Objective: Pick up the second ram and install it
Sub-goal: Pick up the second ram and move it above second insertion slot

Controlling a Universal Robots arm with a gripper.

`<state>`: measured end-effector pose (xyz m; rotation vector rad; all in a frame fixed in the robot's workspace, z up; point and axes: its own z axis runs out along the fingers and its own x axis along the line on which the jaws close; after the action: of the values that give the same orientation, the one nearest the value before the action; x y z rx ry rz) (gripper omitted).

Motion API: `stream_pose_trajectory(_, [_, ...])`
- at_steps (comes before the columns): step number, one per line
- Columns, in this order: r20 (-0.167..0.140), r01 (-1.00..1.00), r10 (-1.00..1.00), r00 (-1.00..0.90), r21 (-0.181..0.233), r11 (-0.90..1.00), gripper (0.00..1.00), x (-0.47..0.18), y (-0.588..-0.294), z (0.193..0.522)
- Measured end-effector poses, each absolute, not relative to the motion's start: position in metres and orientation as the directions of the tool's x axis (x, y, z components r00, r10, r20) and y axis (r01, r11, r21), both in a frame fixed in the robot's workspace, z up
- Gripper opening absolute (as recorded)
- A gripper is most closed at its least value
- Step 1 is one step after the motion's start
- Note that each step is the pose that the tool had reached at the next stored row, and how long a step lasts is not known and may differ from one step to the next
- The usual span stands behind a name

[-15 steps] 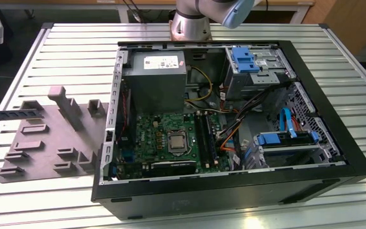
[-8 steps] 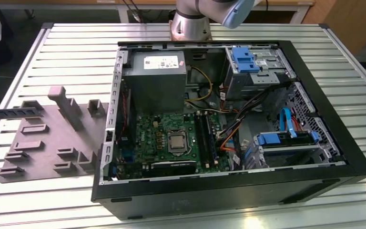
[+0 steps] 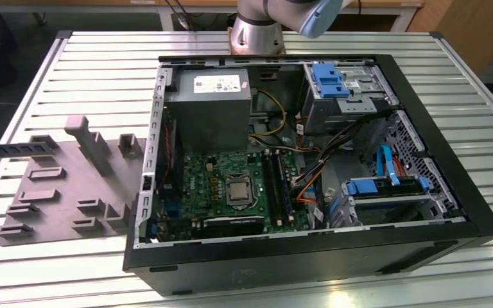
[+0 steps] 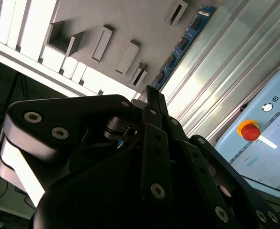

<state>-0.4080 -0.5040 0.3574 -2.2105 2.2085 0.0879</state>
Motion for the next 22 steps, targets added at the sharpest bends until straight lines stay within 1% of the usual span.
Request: stream_pose_trajectory(22, [-0.053, -1.000, -0.999, 0.000, 0.028, -0.002, 0.11, -0.408, -0.504, 0.372])
